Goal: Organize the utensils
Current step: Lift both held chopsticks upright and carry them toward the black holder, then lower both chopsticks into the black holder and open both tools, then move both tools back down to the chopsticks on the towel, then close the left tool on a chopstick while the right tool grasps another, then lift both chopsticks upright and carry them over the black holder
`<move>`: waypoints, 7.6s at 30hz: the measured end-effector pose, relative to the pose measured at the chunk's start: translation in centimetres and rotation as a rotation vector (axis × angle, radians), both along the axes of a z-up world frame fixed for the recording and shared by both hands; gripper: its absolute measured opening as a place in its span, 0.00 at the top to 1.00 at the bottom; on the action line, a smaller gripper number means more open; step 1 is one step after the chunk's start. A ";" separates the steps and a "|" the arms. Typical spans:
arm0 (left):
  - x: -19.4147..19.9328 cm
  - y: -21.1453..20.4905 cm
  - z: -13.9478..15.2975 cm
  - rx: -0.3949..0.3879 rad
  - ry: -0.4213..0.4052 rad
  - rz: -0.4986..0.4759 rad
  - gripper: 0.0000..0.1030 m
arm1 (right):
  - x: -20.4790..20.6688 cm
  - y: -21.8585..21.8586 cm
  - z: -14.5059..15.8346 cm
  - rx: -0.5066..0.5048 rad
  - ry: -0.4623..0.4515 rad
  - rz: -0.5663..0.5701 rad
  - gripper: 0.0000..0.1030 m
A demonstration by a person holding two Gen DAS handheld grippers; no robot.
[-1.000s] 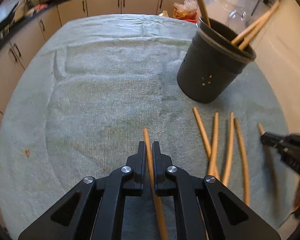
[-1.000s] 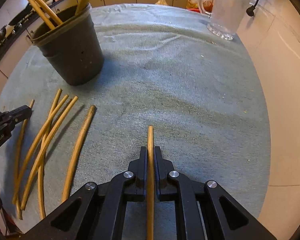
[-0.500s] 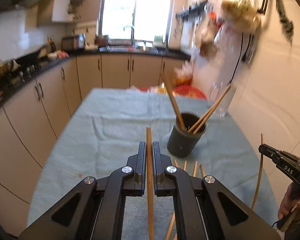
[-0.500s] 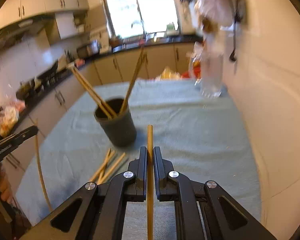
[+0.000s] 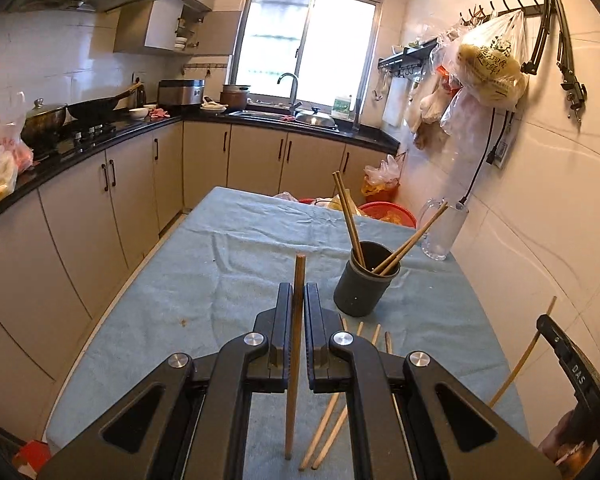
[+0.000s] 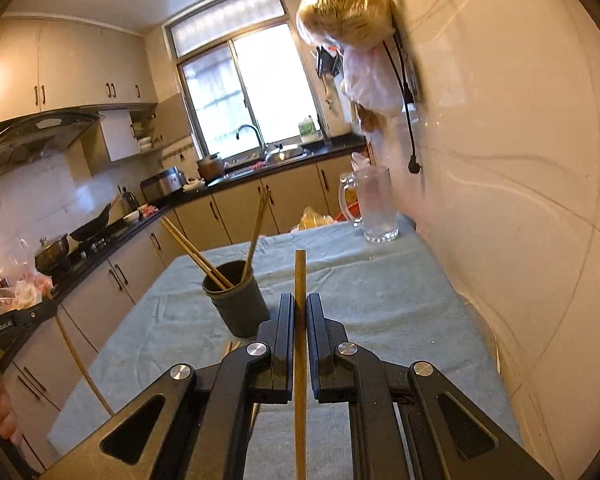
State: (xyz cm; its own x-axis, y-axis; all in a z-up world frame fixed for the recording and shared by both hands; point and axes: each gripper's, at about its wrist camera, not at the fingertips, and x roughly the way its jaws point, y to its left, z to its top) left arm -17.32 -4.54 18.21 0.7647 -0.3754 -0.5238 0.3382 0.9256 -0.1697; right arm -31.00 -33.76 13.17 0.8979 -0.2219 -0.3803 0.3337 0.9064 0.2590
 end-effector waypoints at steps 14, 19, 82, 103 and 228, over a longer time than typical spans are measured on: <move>-3.4 0.0 1.9 0.024 -0.086 0.012 0.95 | -2.2 2.1 1.9 -0.064 -0.033 -0.014 0.94; -3.7 -0.3 2.3 0.032 -0.092 0.000 0.95 | -2.6 2.4 2.2 -0.063 -0.036 -0.012 0.94; 10.8 -10.2 11.2 -0.101 -0.160 -0.239 0.95 | 17.6 -2.1 9.2 0.001 -0.241 0.106 0.94; 14.4 -12.3 5.6 -0.048 -0.046 -0.202 0.77 | 22.4 -3.1 4.1 0.012 -0.112 0.114 0.86; 0.3 -1.2 -1.0 -0.073 0.046 -0.165 0.95 | 4.0 0.6 0.7 -0.004 -0.051 0.003 0.92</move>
